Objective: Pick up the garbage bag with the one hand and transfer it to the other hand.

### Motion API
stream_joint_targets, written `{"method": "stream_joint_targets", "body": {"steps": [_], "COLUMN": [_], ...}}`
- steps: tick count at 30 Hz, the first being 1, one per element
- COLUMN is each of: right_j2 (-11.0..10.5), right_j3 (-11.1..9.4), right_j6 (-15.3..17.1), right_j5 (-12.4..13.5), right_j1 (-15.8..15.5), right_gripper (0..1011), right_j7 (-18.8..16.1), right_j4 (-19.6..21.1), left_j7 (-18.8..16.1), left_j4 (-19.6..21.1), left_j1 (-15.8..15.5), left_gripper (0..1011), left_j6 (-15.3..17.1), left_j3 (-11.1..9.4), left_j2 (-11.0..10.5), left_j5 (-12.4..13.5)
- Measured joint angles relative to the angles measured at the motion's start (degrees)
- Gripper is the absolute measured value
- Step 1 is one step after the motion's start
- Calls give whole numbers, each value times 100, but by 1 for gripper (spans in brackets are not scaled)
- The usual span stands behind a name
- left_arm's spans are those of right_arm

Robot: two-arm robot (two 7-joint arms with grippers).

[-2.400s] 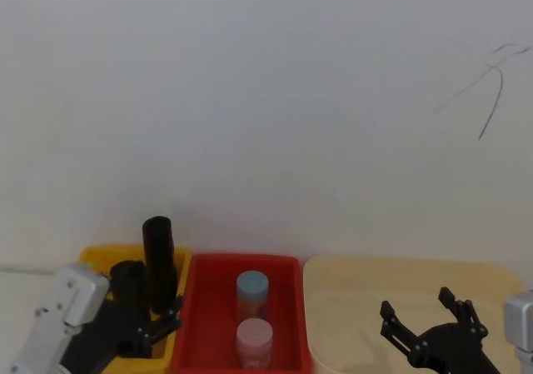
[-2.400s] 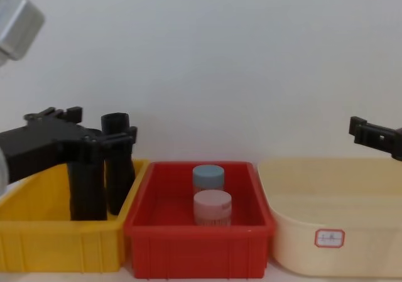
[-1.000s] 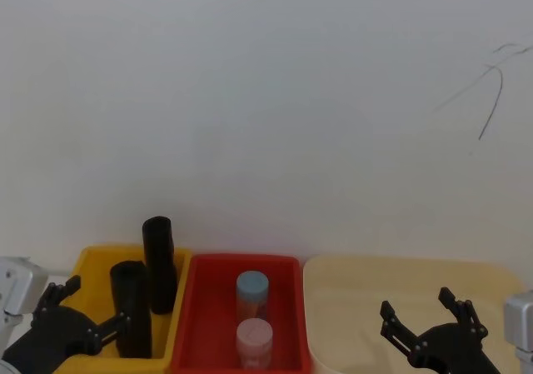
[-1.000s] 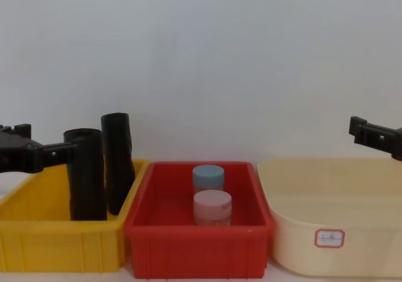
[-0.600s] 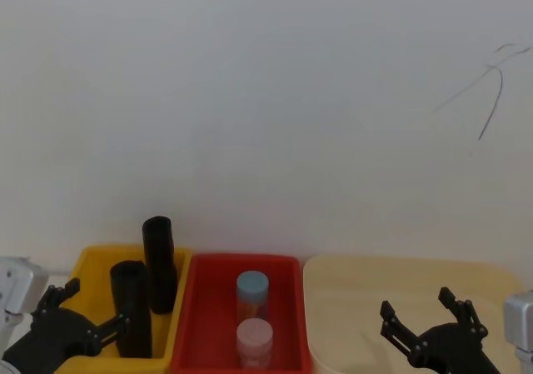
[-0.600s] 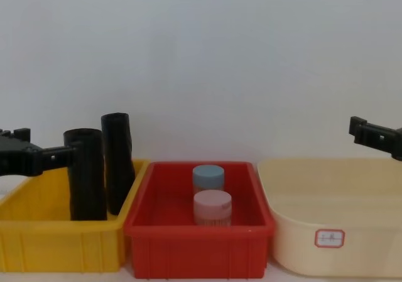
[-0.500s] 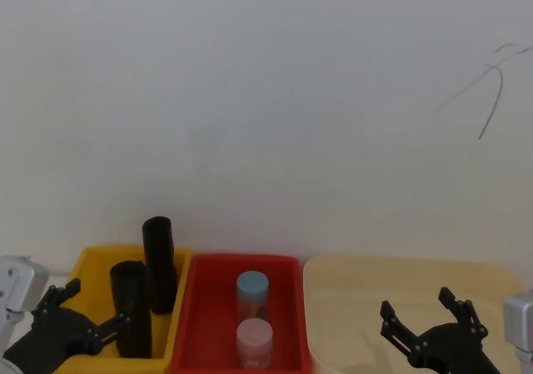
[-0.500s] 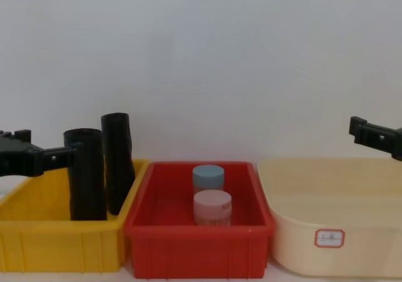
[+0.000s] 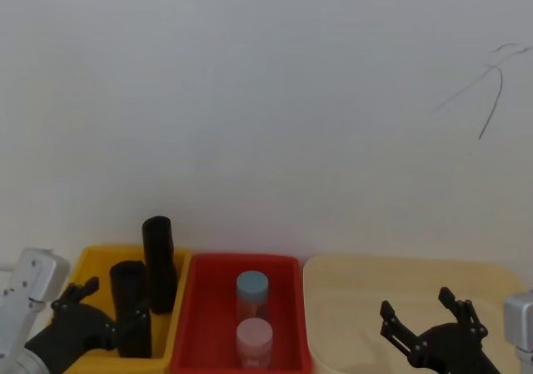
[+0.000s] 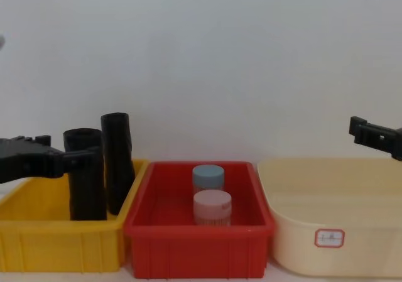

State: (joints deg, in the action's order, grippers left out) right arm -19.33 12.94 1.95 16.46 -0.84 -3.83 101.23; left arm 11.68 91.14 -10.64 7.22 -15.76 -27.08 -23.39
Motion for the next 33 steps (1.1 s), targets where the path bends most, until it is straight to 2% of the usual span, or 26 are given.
{"method": "stream_joint_targets", "body": {"steps": [9, 22, 33], "right_j2": [0, 0, 0], "right_j3": [0, 0, 0], "right_j6": [0, 0, 0], "right_j5": [0, 0, 0], "right_j1": [0, 0, 0], "right_gripper": [1000, 1000, 1000], "right_j7": [0, 0, 0], "right_j4": [0, 0, 0], "left_j7": [-51, -241, -189], "left_j4": [-185, -412, -616], "left_j1": [-189, -359, -530], "left_gripper": [1002, 1001, 1001], "left_j6": [61, 126, 122], "left_j3": [-100, -90, -141], "left_j2": [155, 318, 459], "left_j5": [167, 349, 432]}}
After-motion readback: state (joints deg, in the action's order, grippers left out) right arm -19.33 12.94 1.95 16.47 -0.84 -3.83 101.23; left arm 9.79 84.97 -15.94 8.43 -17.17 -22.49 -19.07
